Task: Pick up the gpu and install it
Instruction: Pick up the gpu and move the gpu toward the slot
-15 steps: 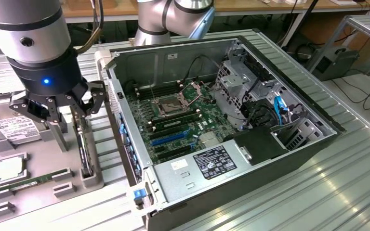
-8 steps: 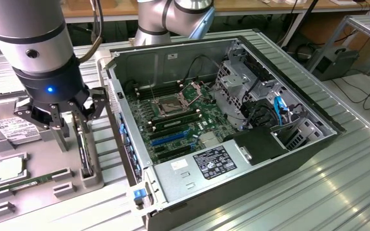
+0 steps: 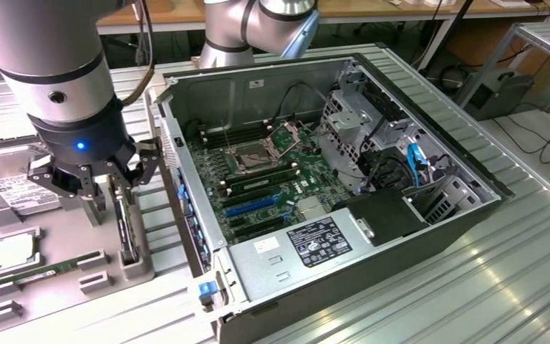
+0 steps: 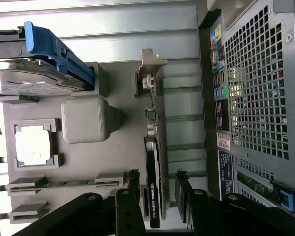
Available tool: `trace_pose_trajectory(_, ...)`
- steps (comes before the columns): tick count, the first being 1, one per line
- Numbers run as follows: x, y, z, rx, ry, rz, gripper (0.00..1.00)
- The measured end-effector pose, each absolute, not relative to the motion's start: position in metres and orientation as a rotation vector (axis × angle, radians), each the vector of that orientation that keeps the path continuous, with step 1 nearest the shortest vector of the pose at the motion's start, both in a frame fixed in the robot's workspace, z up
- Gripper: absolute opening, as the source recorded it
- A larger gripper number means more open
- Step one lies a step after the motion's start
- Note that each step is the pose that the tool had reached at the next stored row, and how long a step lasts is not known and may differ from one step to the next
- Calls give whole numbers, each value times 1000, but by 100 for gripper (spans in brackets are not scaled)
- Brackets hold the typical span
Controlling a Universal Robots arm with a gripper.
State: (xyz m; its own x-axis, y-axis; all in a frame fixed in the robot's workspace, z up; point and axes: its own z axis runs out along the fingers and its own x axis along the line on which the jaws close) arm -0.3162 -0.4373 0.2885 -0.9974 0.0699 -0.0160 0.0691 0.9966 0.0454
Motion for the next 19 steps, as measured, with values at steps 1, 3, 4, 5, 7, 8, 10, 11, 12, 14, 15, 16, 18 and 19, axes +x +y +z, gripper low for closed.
trace_pose_trajectory(1,-315,-437,286,109,3123,71,42)
trace_pose_trajectory(3,-314,-437,283,109,3124,71,42)
trace_pose_trajectory(4,-314,-437,281,109,3124,71,42)
trace_pose_trajectory(5,-314,-437,279,109,3124,71,42)
trace_pose_trajectory(7,-314,-437,276,109,3125,71,42)
trace_pose_trajectory(8,-314,-437,274,109,3125,71,42)
trace_pose_trajectory(10,-314,-437,270,110,3126,71,42)
trace_pose_trajectory(11,-314,-437,268,111,3126,71,42)
trace_pose_trajectory(12,-314,-437,267,111,3126,71,42)
trace_pose_trajectory(14,-314,-437,263,111,3127,71,42)
trace_pose_trajectory(15,-314,-437,262,111,3127,71,42)
trace_pose_trajectory(16,-316,-437,259,111,3127,71,42)
trace_pose_trajectory(18,-317,-437,255,111,3127,71,42)
trace_pose_trajectory(19,-319,-437,254,111,3127,71,42)
